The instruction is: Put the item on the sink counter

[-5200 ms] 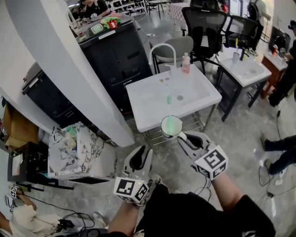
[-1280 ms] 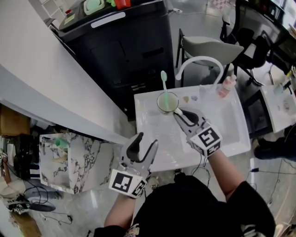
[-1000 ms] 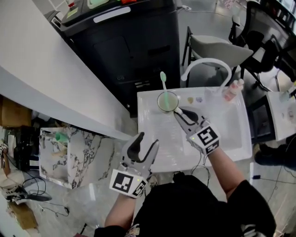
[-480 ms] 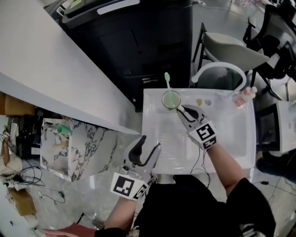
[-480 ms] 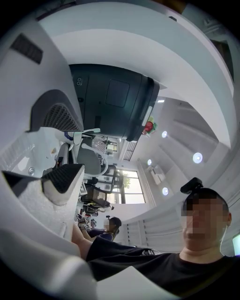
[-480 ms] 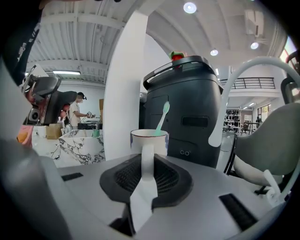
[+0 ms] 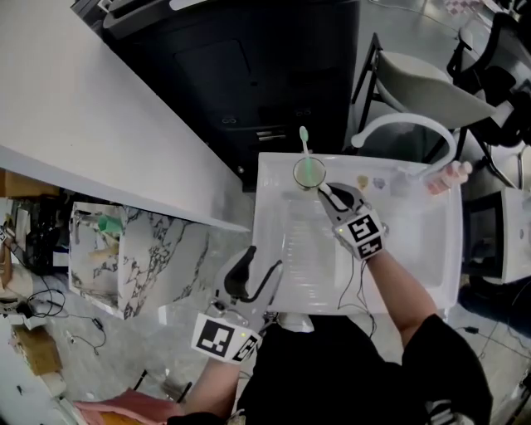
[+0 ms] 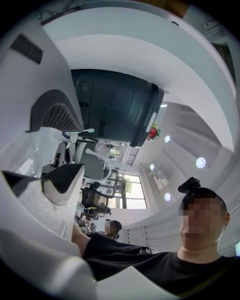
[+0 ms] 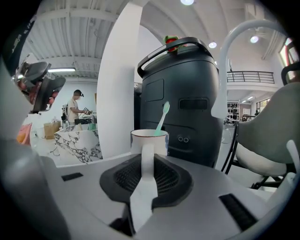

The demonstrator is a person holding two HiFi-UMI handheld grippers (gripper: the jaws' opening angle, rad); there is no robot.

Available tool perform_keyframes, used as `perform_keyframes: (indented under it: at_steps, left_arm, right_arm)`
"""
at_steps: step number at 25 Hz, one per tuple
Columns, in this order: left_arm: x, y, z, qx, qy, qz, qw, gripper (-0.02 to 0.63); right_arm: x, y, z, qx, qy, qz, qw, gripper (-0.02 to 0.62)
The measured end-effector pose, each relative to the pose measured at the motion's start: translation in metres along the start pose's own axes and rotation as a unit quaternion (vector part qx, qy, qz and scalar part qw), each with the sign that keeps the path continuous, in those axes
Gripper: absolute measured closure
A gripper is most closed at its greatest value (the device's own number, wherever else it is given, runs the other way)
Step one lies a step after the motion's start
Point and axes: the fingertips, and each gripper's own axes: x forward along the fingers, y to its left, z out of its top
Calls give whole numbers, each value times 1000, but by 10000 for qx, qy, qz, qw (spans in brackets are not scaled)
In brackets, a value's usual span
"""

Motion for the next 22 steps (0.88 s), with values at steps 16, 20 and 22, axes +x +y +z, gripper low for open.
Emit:
perform_keyframes:
  at_steps: [16,20,22]
  left_arm:
    - [-1,20,-8,-81,147,233,9996,410]
    - [0,25,-9,-98,125,258,9995,410]
    - [0,27,-7,-115,85,272,9995,410]
  right_arm:
    - [37,-14,-35,157,280,-59,9995,540]
    - [43,-15,-40,184,281,-87,9994,540]
    - [45,-15,-40,169,266,-89,9995,540]
